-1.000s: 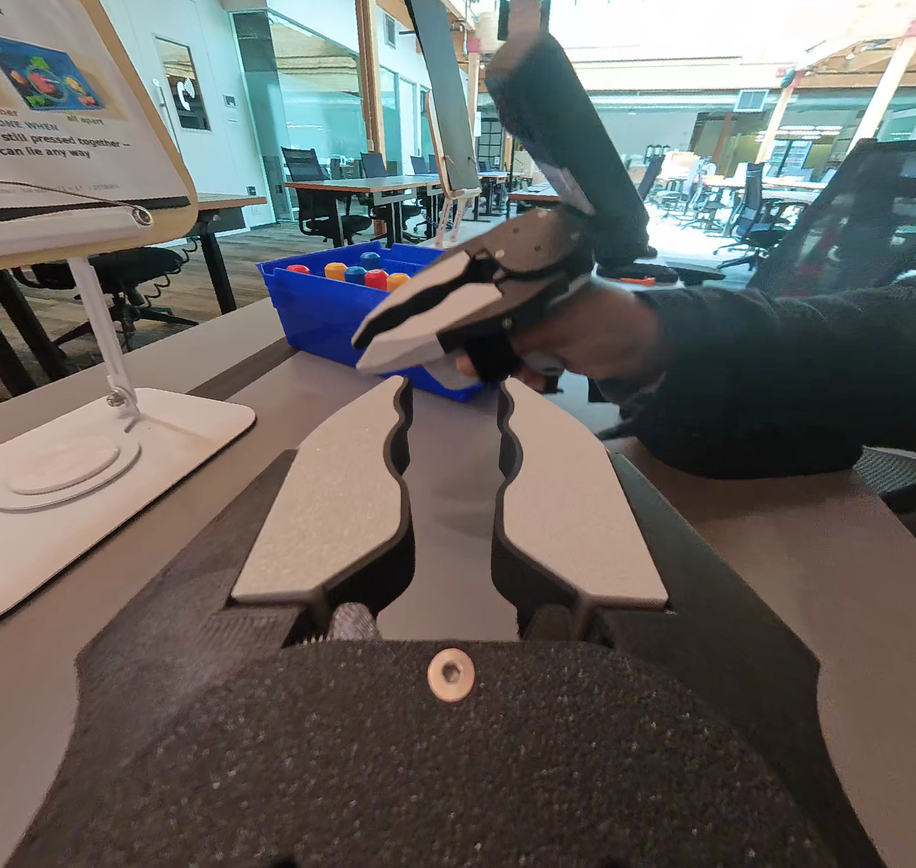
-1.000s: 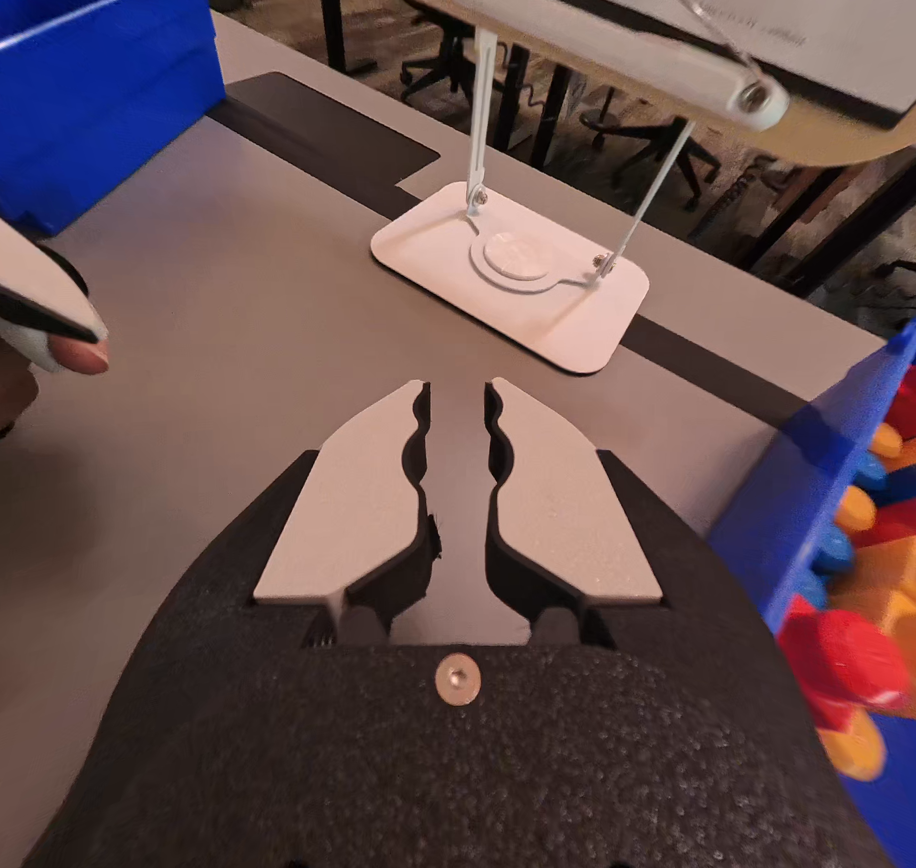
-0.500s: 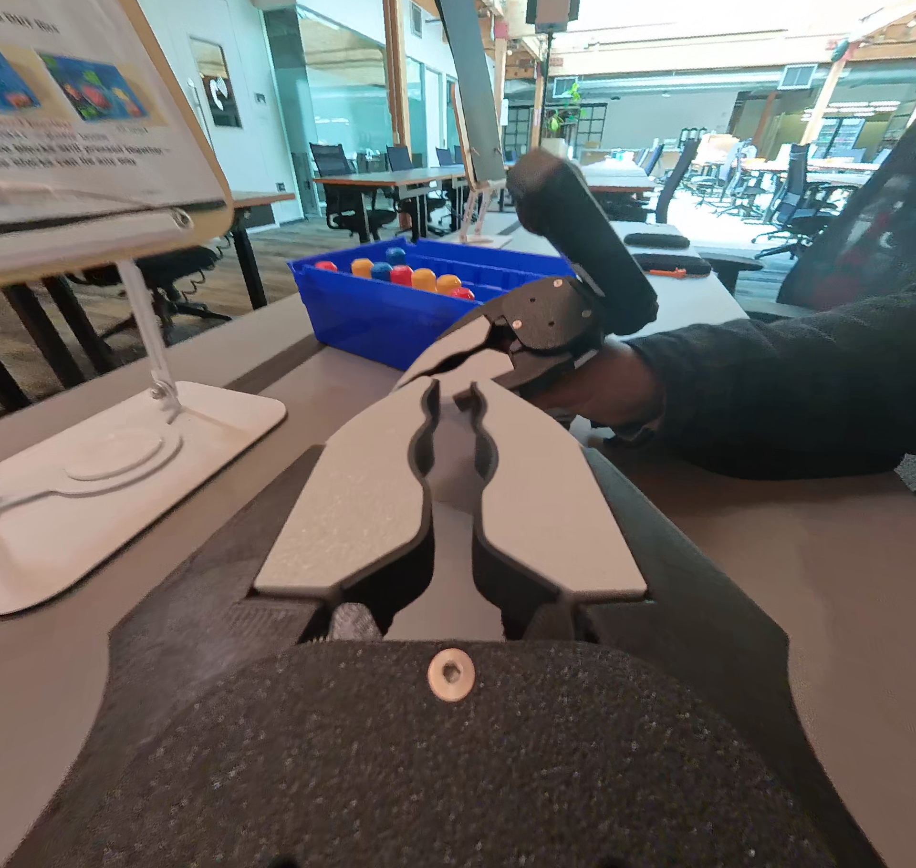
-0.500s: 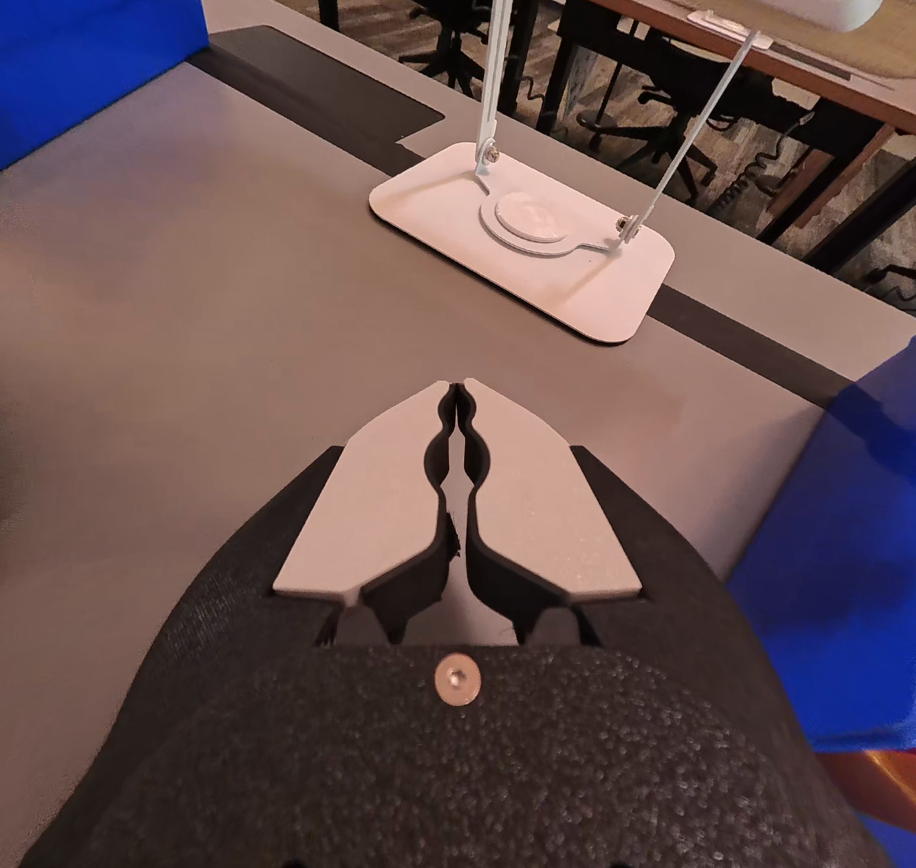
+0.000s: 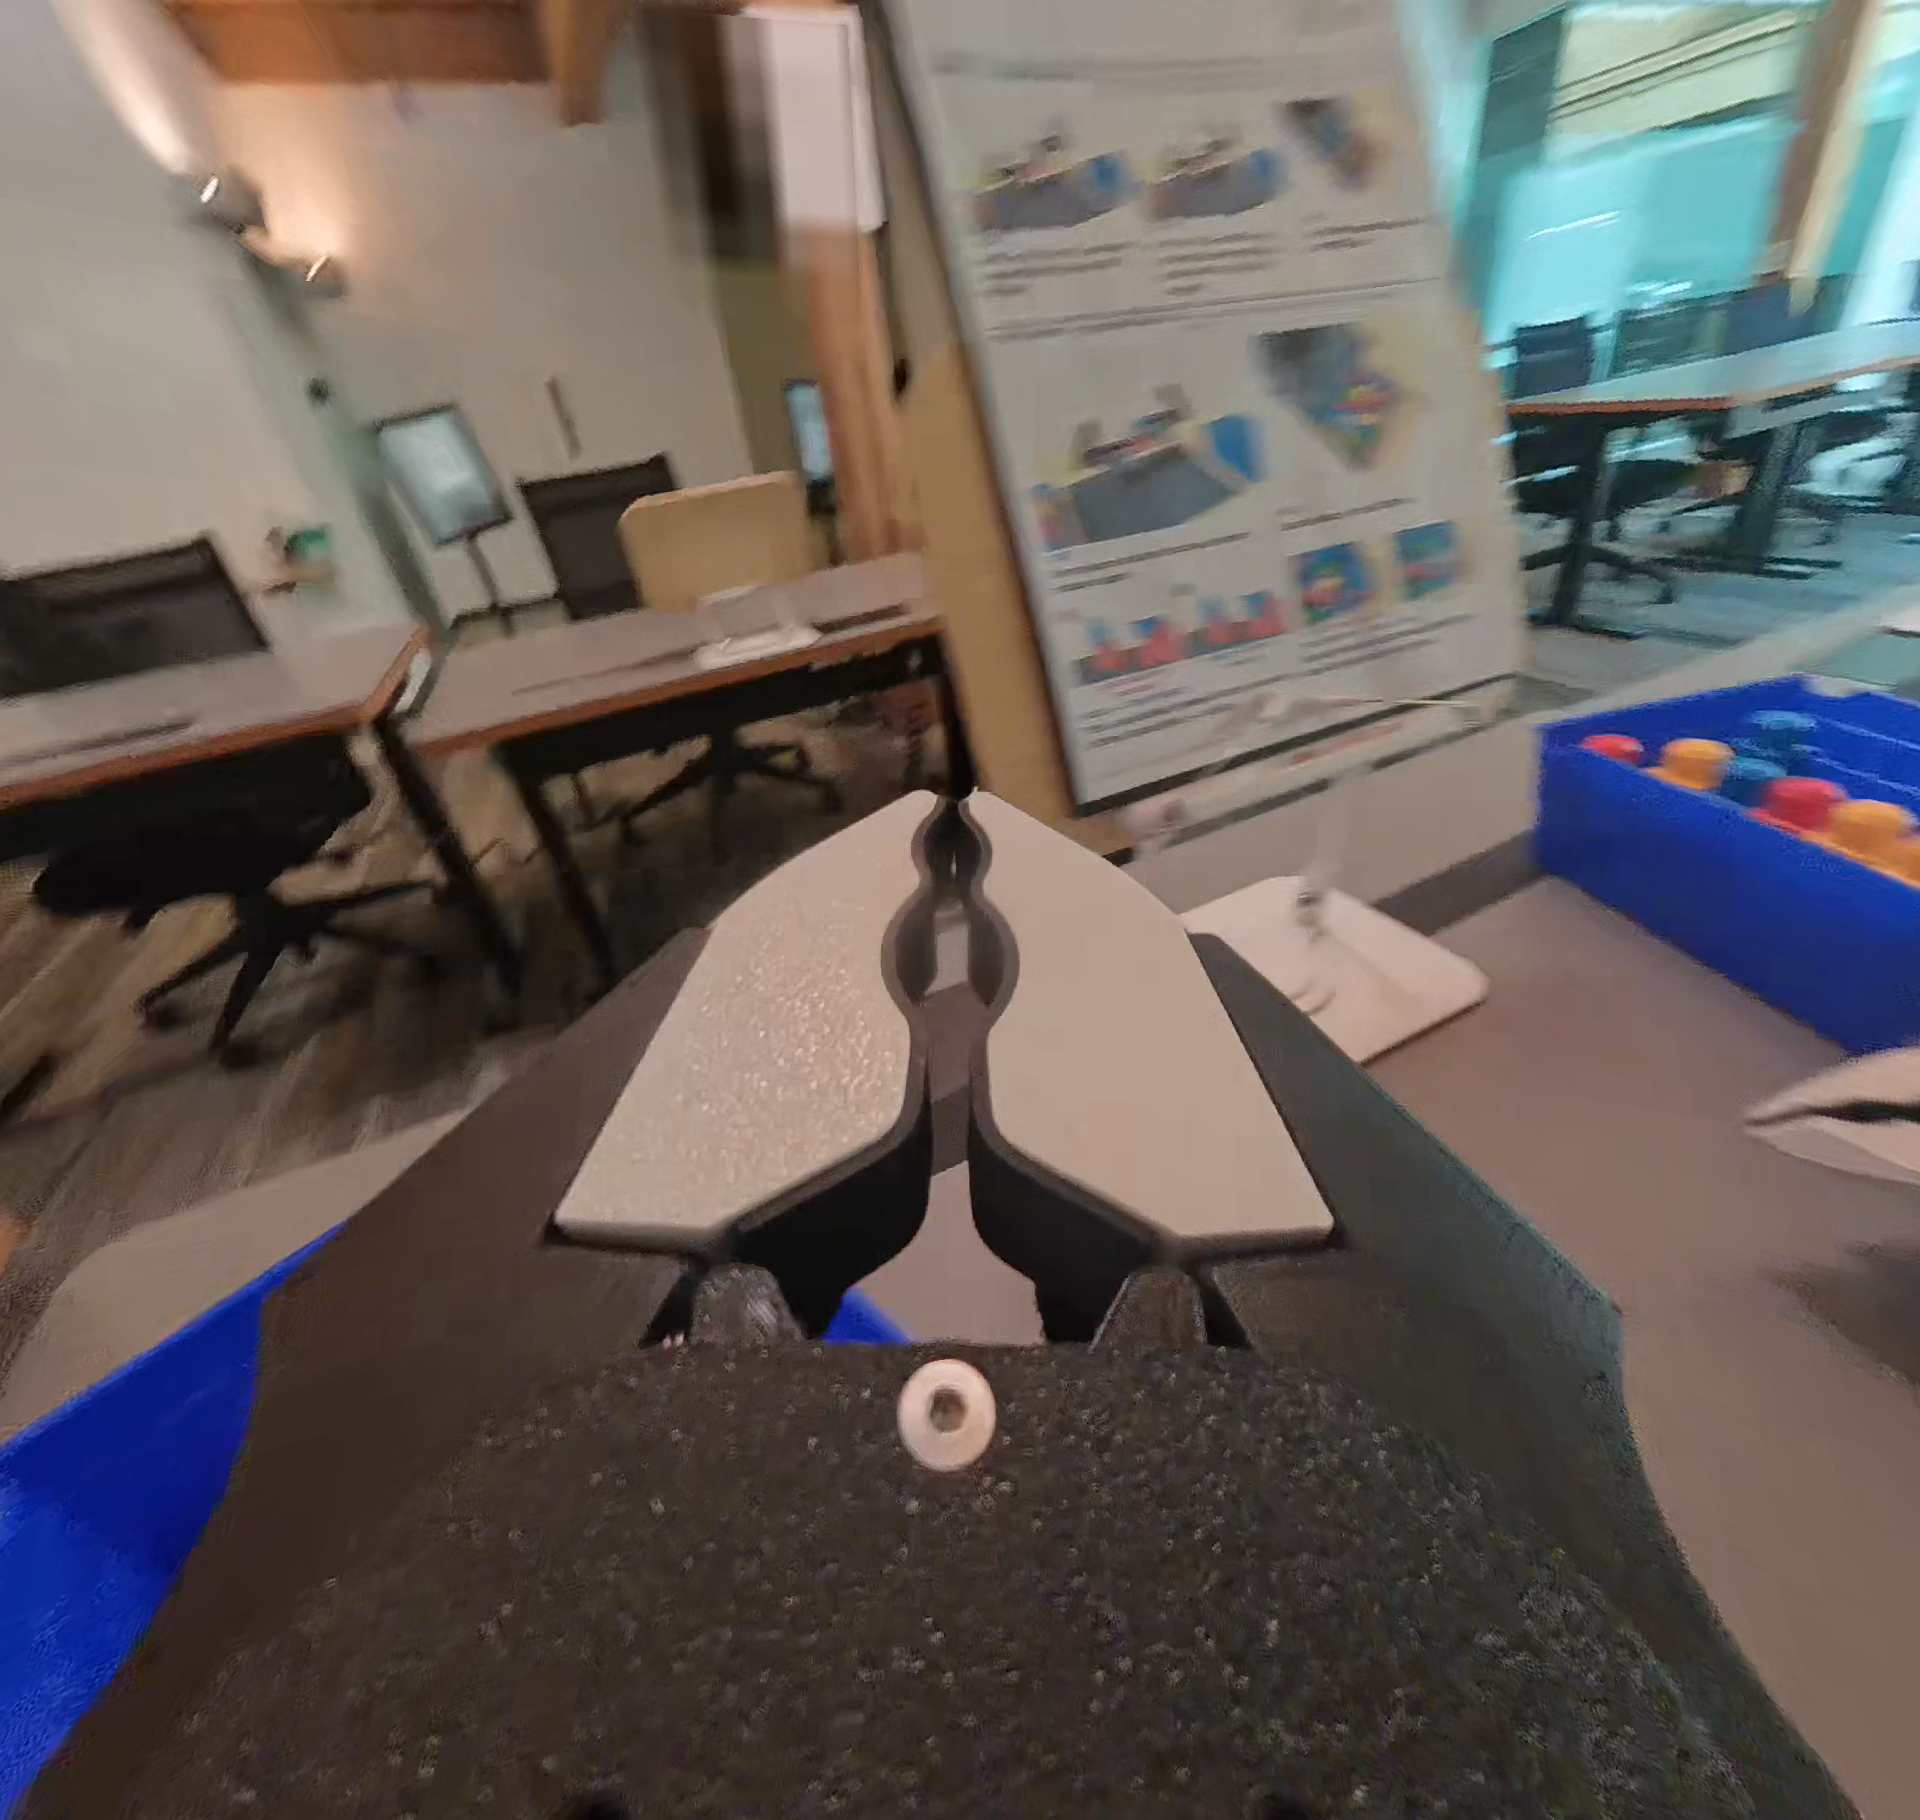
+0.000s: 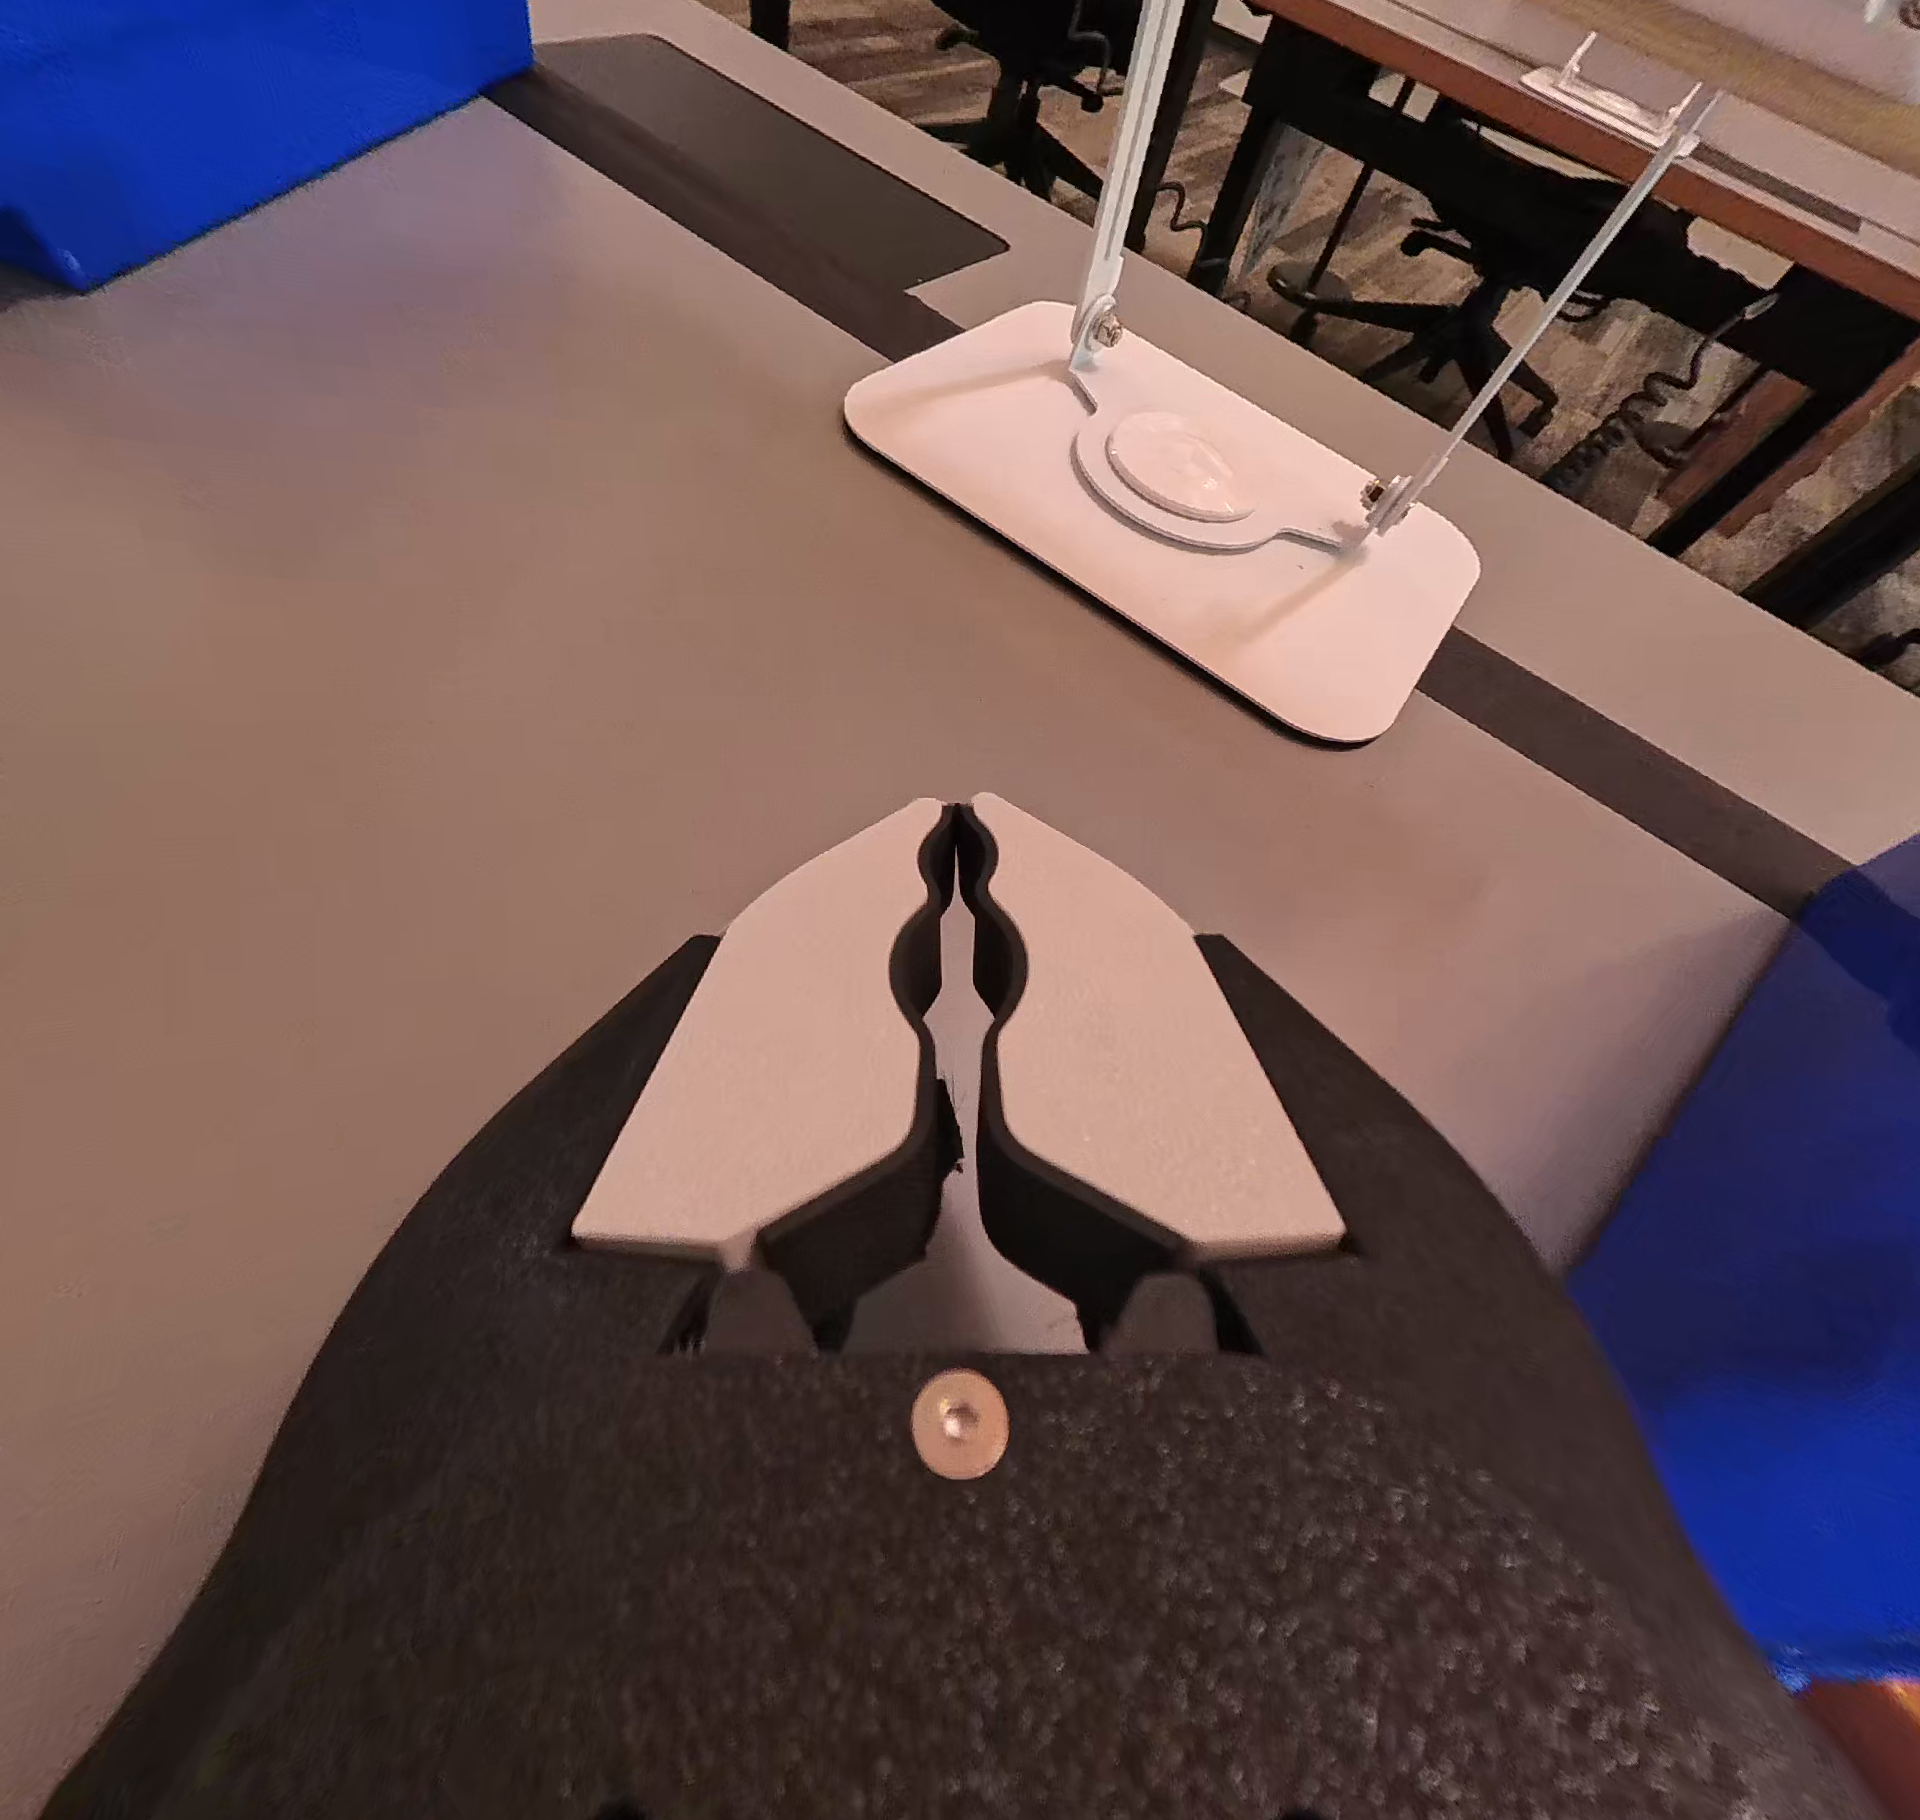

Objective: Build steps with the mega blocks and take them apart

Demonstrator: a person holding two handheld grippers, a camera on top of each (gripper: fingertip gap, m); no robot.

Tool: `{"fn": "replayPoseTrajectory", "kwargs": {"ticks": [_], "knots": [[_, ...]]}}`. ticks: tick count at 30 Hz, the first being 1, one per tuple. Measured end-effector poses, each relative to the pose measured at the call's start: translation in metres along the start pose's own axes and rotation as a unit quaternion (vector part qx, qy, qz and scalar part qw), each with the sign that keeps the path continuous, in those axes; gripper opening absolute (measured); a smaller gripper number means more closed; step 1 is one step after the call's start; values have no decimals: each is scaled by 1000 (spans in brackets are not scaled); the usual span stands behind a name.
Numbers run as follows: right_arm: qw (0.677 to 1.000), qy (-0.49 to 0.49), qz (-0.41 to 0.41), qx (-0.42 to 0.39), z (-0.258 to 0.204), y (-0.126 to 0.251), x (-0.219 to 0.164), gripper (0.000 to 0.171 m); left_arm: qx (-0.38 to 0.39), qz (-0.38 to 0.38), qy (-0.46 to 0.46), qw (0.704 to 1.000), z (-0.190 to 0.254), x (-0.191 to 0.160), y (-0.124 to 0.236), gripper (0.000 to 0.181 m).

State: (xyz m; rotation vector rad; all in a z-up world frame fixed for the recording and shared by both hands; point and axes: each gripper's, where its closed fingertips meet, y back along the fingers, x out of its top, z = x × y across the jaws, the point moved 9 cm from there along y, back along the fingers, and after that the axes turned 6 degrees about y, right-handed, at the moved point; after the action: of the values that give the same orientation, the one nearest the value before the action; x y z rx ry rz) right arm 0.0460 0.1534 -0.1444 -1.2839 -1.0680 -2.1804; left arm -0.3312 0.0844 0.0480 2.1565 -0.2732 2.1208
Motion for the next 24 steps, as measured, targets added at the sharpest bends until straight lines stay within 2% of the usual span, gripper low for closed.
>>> {"fn": "replayPoseTrajectory", "kwargs": {"ticks": [4,8,16,24], "knots": [[1000,-5,-5,13,-2,-2,-2,0,74,-102,-6,992,-73,-15,-17,6],[1000,-1,-7,21,-3,-4,-4,0,132,-245,-125,952,-114,-60,-39,24],[999,-3,-14,36,-1,-6,-7,0,111,-445,-235,857,-143,-154,-68,40],[998,-7,-15,54,0,-8,-8,0,87,-518,-307,794,-150,-197,-83,44]]}}
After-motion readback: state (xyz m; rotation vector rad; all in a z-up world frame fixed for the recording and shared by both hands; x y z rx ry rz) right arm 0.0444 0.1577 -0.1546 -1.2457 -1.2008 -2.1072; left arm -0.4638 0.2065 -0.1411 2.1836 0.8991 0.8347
